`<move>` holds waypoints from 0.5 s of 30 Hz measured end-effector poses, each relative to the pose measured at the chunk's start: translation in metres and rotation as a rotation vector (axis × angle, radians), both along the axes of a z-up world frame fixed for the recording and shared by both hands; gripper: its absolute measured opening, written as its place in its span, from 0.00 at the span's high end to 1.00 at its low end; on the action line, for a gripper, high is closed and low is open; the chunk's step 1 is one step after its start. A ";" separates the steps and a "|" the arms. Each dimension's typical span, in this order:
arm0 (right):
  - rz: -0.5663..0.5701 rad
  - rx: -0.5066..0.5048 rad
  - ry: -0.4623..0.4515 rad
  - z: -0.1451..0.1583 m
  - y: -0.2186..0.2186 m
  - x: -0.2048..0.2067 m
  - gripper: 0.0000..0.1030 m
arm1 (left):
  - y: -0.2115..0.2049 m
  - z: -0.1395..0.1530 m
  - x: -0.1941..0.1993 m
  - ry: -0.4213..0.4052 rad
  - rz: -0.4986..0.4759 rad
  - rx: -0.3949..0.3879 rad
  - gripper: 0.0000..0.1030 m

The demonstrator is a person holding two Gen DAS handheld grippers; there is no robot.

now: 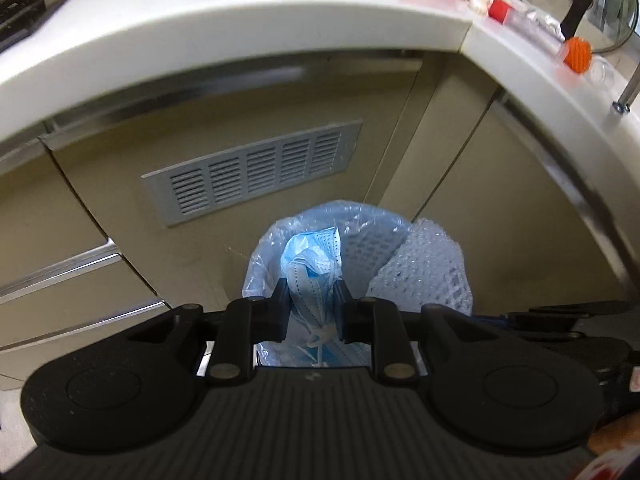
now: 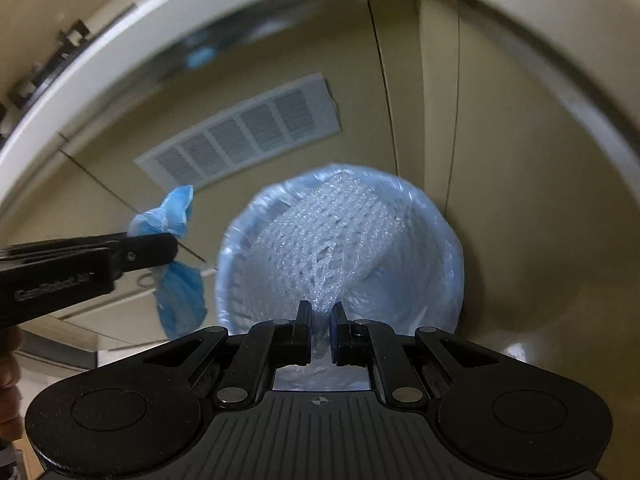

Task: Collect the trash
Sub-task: 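Carry mask and foam net down over the wastebasket with both grippers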

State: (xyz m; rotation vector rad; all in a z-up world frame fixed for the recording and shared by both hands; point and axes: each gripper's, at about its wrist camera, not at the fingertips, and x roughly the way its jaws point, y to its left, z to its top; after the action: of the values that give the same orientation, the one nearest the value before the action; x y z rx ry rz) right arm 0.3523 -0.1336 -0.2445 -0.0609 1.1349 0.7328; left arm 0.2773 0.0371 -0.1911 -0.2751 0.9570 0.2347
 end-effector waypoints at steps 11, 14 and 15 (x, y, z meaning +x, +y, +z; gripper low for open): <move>-0.049 -0.037 0.032 -0.035 0.012 0.016 0.91 | 0.004 -0.032 0.014 0.039 -0.029 -0.030 0.80; -0.073 -0.029 0.041 -0.040 0.013 0.020 0.90 | 0.005 -0.036 0.016 0.048 -0.030 -0.035 0.80; -0.075 -0.028 0.039 -0.041 0.014 0.021 0.89 | 0.005 -0.037 0.016 0.049 -0.030 -0.037 0.80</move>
State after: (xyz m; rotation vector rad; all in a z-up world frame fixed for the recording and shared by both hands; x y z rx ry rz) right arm 0.3735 -0.1191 -0.2850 -0.0276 1.1786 0.6537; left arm 0.2930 0.0417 -0.2282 -0.2896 1.0140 0.1969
